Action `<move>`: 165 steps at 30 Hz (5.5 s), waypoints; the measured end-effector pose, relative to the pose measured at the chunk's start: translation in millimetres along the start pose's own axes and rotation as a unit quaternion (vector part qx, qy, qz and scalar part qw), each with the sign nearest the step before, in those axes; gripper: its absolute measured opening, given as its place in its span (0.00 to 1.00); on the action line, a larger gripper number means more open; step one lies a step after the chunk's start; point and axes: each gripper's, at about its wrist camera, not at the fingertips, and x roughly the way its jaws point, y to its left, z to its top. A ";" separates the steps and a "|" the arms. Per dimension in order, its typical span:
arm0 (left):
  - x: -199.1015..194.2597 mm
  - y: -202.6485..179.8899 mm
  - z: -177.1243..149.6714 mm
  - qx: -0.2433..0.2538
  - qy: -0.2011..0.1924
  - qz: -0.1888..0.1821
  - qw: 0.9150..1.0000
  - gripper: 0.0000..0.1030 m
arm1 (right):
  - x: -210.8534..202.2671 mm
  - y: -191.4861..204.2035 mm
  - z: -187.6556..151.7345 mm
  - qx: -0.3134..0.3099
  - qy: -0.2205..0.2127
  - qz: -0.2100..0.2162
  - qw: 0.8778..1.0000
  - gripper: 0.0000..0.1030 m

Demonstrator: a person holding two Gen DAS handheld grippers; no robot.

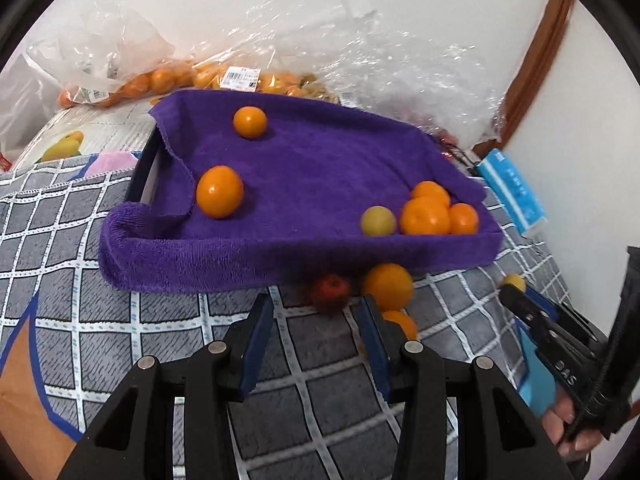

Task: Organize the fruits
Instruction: 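Close the right gripper on the small yellow fruit on the cover, then close the left gripper on the small red fruit while the right holds the yellow fruit, then lift and carry the red fruit in the left tool over the towel while the right carries the yellow fruit, then open the right gripper over the towel while the left gripper releases the red fruit, then withdraw both tools from the towel toward the oranges on the cover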

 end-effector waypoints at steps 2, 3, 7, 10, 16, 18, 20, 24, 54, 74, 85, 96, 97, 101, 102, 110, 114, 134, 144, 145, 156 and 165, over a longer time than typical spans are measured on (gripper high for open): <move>1.5 -1.1 0.5 0.000 0.004 -0.001 1.000 0.39 | 1.1 0.0 0.1 0.001 0.004 -0.001 1.000 0.23; 2.7 -3.6 1.2 0.001 0.004 0.003 1.000 0.39 | 1.8 1.0 -0.2 0.000 0.006 -0.003 1.000 0.23; 10.6 -8.9 3.9 0.001 0.013 0.016 1.000 0.38 | 2.8 4.9 -1.4 -0.009 0.009 -0.009 1.000 0.23; 14.6 -11.8 5.6 -0.001 0.014 0.023 1.000 0.37 | 1.9 5.6 -2.4 -0.011 0.009 -0.008 1.000 0.23; 19.7 -15.6 7.8 -0.009 0.008 0.040 0.999 0.37 | 4.4 5.4 -2.7 -0.012 0.015 -0.009 1.000 0.23; 20.2 -15.5 6.8 -0.011 0.002 0.046 0.999 0.31 | 5.6 5.3 -2.8 -0.013 0.018 -0.008 1.000 0.23; 20.4 -14.3 5.8 -0.008 -0.002 0.049 0.999 0.24 | 6.7 6.0 -3.0 -0.015 0.021 -0.008 1.000 0.23; 18.0 -6.4 3.8 -0.021 -0.006 0.022 1.000 0.23 | 6.1 6.2 -3.3 -0.017 0.018 -0.003 1.000 0.23; -45.3 37.8 -23.8 -0.052 -0.035 0.013 0.998 0.23 | -8.6 -0.2 -1.4 0.008 -0.006 0.030 1.000 0.23; -80.0 50.3 65.0 -0.037 -0.125 0.001 0.991 0.23 | -24.8 65.8 92.4 -0.035 -0.065 0.064 0.995 0.23; -31.2 61.1 89.3 -0.053 -0.120 -0.005 0.991 0.23 | 25.8 81.3 119.4 -0.022 -0.060 0.078 0.995 0.23; -0.7 109.2 83.1 -0.120 -0.103 -0.002 0.987 0.23 | 61.6 44.4 108.6 0.028 -0.028 0.068 0.997 0.23; 1.0 111.1 82.8 -0.125 -0.103 -0.007 0.987 0.23 | 62.6 40.5 107.8 0.034 -0.028 0.068 0.997 0.23; 5.7 107.4 80.5 -0.118 -0.104 -0.016 0.987 0.23 | 72.3 37.2 104.8 0.042 -0.012 0.078 0.996 0.23; 6.8 105.2 80.0 -0.114 -0.105 -0.020 0.988 0.23 | 74.6 38.6 103.6 0.040 -0.008 0.080 0.996 0.23; 19.3 86.8 75.4 -0.079 -0.093 -0.036 0.992 0.23 | 87.4 66.6 92.9 -0.010 0.019 0.092 0.996 0.23; 25.3 82.7 74.4 -0.076 -0.085 -0.034 0.993 0.23 | 95.2 76.6 86.8 -0.028 0.031 0.083 0.996 0.23; 24.5 74.4 71.3 -0.050 -0.079 -0.034 0.995 0.23 | 86.7 87.2 79.2 -0.066 0.003 0.056 0.996 0.25; 5.6 65.1 71.6 -0.033 -0.103 -0.036 0.994 0.31 | 66.2 77.6 84.2 -0.030 -0.038 0.041 0.998 0.47; 3.4 65.0 71.6 -0.034 -0.106 -0.036 0.993 0.33 | 63.5 77.7 84.6 -0.029 -0.041 0.036 0.998 0.47; -22.0 54.9 71.9 -0.021 -0.143 -0.026 0.989 0.40 | 24.4 86.6 56.2 -0.054 -0.014 -0.010 0.998 0.49; -66.9 42.1 60.3 -0.002 -0.146 0.001 0.989 0.43 | 22.5 78.9 25.8 -0.023 0.040 0.013 0.999 0.50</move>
